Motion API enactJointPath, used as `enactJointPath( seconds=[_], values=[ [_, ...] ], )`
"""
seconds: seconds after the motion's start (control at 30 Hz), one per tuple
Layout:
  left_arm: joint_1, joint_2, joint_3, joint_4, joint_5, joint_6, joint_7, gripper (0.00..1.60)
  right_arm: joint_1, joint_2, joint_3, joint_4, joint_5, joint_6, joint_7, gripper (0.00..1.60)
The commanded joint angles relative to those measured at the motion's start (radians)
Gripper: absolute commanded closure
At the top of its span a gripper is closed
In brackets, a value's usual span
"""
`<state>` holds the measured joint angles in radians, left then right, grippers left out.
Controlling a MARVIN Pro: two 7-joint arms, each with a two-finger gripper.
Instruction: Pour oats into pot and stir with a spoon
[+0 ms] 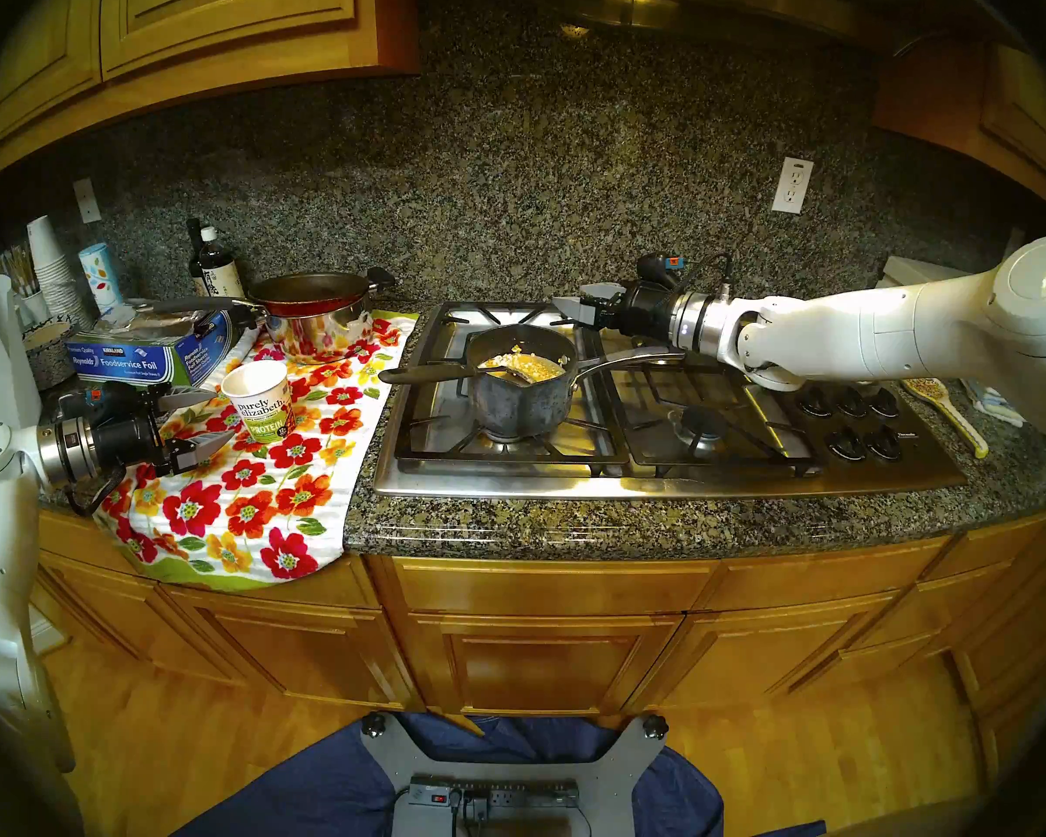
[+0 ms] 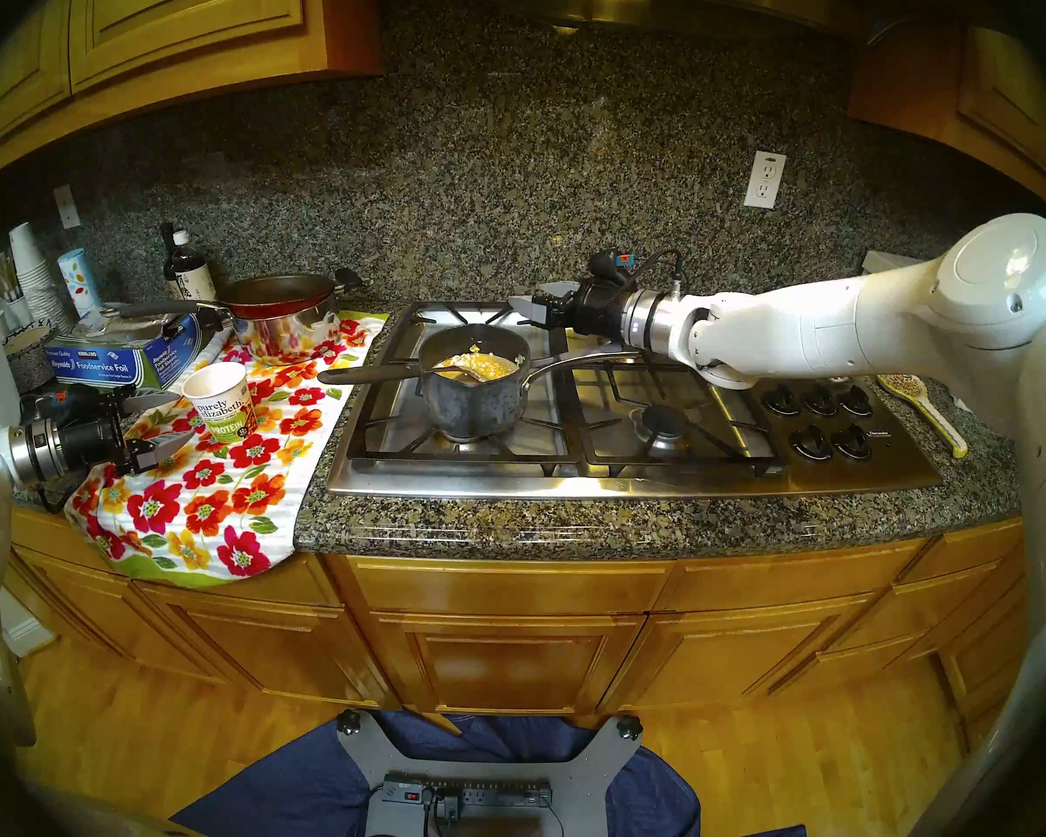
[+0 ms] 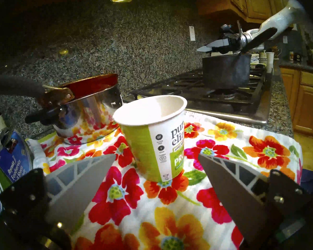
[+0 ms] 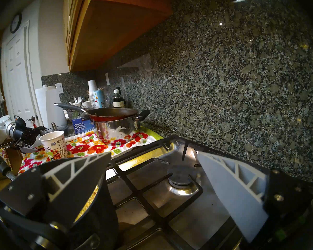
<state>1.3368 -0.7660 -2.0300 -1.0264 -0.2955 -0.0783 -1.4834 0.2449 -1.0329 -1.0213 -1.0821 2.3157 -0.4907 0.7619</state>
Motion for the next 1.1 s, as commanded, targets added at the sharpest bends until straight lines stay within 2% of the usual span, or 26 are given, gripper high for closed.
enactJointPath(
  seconds=[0.0,1.07],
  values=[
    [-0.051,0.012,0.01,-0.007,-0.025,-0.009,0.0,0.0,0.03,-0.002,0.015,0.006,0.002,-0.003,0.003,0.0],
    [-0.159,-0.002,0.108,0.081,0.002,-0.093,0.014,0.0,0.031,-0.003,0.014,0.006,0.003,-0.003,0.003,0.0]
  ],
)
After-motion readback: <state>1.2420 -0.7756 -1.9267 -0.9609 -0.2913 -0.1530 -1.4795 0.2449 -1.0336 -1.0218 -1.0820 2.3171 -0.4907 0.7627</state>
